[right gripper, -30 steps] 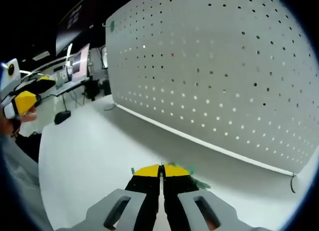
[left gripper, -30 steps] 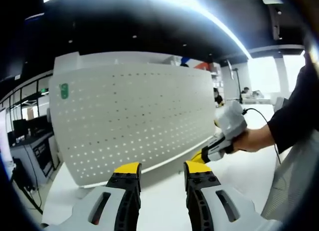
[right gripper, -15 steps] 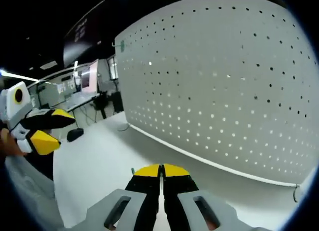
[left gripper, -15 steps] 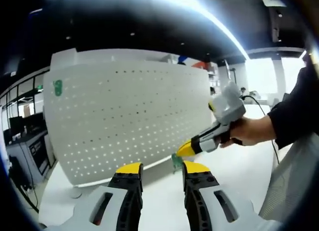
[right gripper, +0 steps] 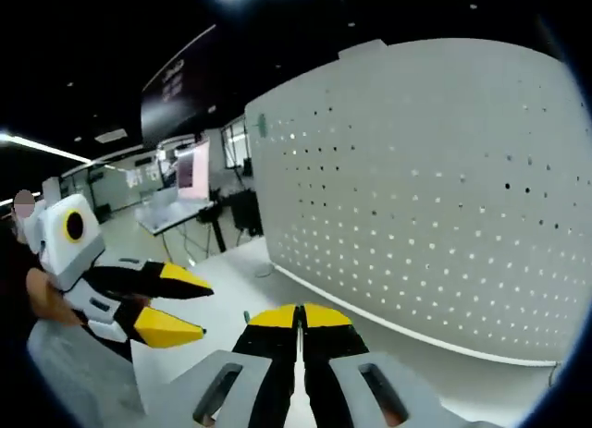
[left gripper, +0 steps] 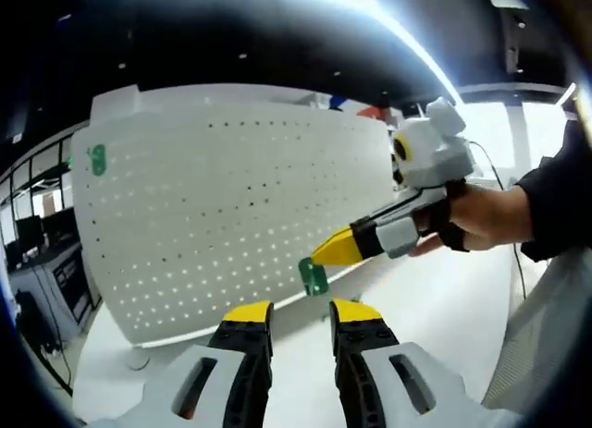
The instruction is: Insert the hook assembly into the mounting plate slot until the hook locks in place.
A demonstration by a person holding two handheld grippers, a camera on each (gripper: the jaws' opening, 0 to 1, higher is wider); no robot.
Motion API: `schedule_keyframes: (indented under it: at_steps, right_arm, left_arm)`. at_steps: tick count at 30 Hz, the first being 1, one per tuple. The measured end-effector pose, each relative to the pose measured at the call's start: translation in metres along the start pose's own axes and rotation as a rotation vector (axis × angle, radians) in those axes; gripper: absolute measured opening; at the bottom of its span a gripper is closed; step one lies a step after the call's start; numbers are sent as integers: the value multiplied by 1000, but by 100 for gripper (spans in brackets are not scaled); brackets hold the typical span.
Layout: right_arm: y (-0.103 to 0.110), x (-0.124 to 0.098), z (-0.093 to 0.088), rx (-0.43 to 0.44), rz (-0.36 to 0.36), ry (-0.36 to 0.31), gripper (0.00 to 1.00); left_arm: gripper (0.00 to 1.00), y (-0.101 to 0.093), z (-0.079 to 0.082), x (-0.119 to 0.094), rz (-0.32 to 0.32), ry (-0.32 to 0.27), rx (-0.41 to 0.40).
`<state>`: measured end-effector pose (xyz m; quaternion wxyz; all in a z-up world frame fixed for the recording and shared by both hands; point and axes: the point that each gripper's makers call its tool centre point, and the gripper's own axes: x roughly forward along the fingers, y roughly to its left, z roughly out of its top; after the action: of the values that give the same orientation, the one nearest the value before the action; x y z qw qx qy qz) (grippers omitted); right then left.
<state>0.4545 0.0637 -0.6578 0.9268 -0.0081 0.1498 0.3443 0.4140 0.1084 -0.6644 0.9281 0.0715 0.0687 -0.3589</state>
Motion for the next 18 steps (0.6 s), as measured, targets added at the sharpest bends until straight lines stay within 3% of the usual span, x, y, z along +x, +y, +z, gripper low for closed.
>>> schedule_keyframes:
  at_steps: [11, 18]
  right_arm:
    - [18, -2, 8, 12, 42, -23, 0]
    - [28, -2, 10, 19, 67, -32, 0]
  left_arm:
    - [21, 4, 6, 6, 2, -28, -98]
    - [18, 2, 8, 8, -7, -32, -113]
